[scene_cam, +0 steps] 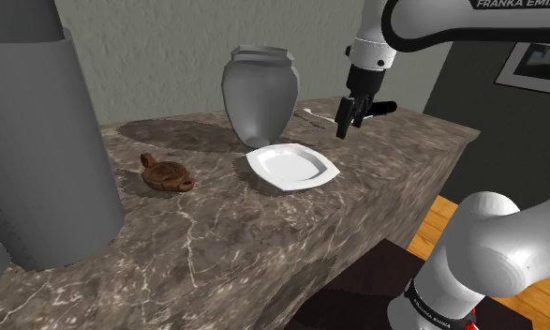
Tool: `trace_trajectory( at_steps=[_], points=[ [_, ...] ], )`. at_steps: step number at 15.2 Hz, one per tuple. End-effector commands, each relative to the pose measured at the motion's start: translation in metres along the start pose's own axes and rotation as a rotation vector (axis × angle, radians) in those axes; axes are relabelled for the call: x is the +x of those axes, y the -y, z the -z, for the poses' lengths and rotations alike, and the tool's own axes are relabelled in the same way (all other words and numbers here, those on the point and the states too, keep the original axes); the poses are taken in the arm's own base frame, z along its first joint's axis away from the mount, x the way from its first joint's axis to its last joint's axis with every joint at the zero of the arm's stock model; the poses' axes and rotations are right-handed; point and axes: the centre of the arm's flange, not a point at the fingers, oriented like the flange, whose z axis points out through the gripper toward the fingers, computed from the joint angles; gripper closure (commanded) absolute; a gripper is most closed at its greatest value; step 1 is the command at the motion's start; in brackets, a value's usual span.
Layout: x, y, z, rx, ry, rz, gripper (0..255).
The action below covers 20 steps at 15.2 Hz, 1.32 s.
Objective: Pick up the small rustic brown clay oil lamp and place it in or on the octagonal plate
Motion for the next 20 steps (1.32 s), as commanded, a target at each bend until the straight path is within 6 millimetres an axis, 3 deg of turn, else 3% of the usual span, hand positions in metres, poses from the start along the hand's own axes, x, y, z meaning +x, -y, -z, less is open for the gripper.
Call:
trace_trajectory(
  at_steps=[1,20],
  points=[
    [0.0,0.0,0.0,0.0,0.0,0.0,0],
    [0.095,0.226,-0.001,0.055,0.031,0.054,0]
  ],
)
